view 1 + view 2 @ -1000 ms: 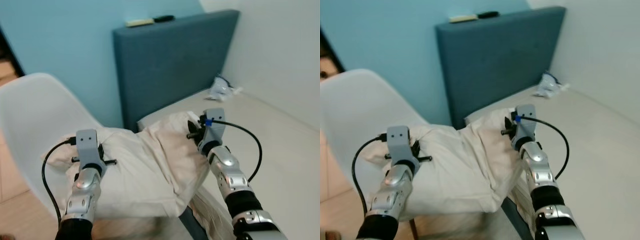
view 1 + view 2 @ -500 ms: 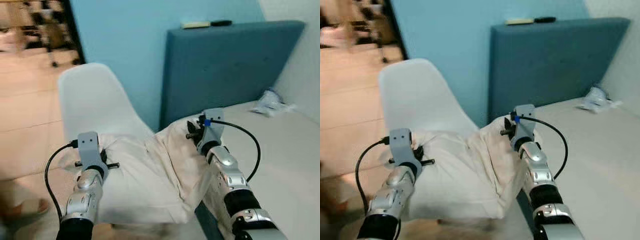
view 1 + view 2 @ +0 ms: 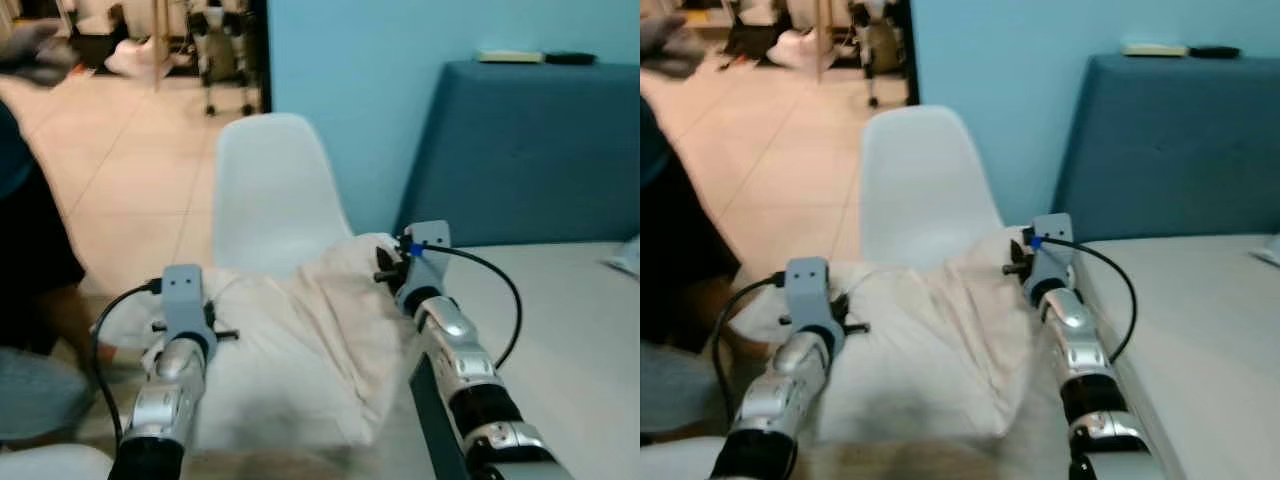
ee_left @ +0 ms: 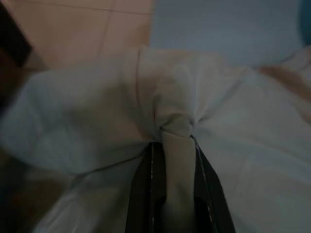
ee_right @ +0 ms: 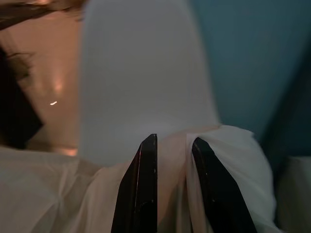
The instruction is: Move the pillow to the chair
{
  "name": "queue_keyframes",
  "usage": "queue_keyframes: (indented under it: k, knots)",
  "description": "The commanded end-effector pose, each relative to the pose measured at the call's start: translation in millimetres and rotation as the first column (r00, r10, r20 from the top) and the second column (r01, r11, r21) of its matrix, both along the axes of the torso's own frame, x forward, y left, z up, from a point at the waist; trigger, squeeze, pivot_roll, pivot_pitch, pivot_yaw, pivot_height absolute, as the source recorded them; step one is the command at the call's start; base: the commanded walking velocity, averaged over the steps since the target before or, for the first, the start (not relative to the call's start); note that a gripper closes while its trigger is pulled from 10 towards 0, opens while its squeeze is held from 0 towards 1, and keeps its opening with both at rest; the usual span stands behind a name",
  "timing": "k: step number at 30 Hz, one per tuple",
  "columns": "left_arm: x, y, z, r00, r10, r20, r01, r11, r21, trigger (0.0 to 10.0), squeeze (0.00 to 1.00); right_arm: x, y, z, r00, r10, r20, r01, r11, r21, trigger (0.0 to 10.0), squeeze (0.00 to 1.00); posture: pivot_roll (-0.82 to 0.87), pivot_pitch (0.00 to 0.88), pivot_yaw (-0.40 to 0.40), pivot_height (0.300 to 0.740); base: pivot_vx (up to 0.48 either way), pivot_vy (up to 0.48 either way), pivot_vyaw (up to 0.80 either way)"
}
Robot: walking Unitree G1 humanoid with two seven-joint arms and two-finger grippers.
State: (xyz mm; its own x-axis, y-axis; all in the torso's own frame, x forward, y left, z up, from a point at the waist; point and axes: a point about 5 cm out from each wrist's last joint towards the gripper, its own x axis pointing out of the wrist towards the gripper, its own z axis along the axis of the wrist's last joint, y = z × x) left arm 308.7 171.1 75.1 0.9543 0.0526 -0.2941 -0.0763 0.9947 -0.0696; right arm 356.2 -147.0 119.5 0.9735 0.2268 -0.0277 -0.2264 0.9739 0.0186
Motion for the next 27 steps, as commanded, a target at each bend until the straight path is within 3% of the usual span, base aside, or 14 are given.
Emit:
queue_keyframes:
  k: [1,6,17,27]
  knots:
    - [2.8,-5.6,7.4,0.999,-0.025,0.031,0.025,1.0,0.013,10.0,0.0,0.3,3.3,2.8,0.999,0.024,0.023,-0.024,1.0,0.004,10.0,0.0,0.03,0.063,-0.049,0.74,0.0,0.0,0.8]
    - [4.3,-7.4,7.8,0.999,-0.044,0.025,0.044,0.999,0.029,10.0,0.0,-0.7,1.6,-1.5,1.0,-0.001,0.0,0.001,0.999,0.054,10.0,0.0,0.03,0.064,-0.042,0.74,0.0,0.0,0.32]
    - [5.1,-8.5,8.3,0.998,-0.061,0.007,0.061,0.998,0.013,10.0,0.0,-8.7,2.4,-14.8,0.999,0.013,-0.045,-0.012,0.999,0.037,10.0,0.0,0.03,0.059,-0.034,0.74,0.0,0.0,0.0]
    - [6.1,-9.7,9.7,0.997,-0.073,0.028,0.072,0.996,0.046,10.0,0.0,-10.3,3.5,-16.5,0.999,0.012,-0.048,-0.011,0.999,0.033,10.0,0.0,0.03,0.056,-0.029,0.74,0.0,0.0,0.0]
